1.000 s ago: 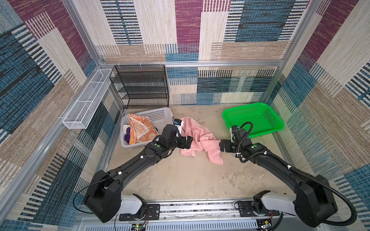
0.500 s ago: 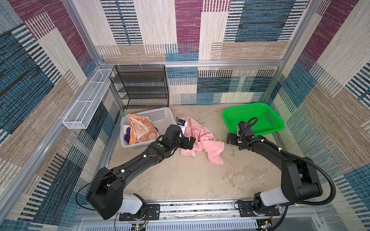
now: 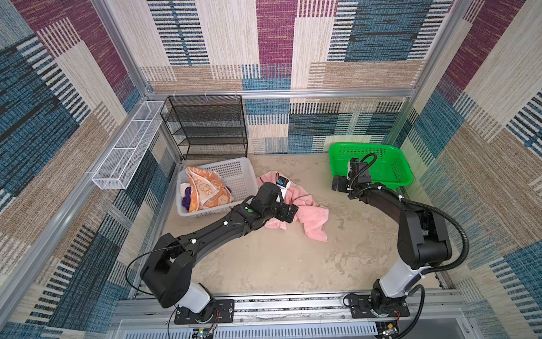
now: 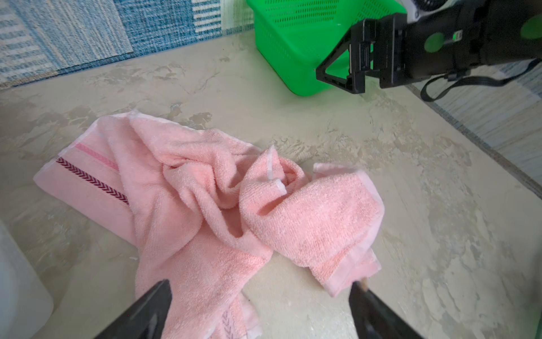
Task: Fold and stack the towels
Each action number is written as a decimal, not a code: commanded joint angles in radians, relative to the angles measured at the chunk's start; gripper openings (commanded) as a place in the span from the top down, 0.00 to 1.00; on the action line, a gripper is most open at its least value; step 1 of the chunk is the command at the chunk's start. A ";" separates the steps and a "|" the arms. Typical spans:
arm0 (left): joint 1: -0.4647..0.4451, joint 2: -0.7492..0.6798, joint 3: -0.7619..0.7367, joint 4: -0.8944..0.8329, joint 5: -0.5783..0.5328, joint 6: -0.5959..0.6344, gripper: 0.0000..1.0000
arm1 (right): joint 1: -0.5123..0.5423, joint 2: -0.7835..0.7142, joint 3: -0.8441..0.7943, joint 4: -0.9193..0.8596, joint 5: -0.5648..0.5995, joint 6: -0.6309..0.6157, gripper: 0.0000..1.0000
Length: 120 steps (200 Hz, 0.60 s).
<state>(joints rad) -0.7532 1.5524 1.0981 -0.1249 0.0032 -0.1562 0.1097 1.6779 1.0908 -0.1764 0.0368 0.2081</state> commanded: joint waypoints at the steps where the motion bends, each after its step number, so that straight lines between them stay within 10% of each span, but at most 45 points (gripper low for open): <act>1: -0.042 0.062 0.074 -0.079 -0.026 0.090 0.02 | -0.001 -0.077 -0.068 0.070 -0.095 -0.003 0.00; 66: -0.159 0.291 0.345 -0.204 -0.045 0.251 0.04 | -0.001 -0.337 -0.276 0.061 -0.196 0.039 0.01; 120: -0.161 0.246 0.292 -0.163 -0.116 0.230 0.03 | 0.015 -0.426 -0.466 0.144 -0.454 0.126 0.27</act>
<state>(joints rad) -0.9165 1.8458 1.4361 -0.3027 -0.0551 0.0559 0.1112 1.2739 0.6880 -0.1112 -0.2581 0.2718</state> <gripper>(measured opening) 0.958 0.761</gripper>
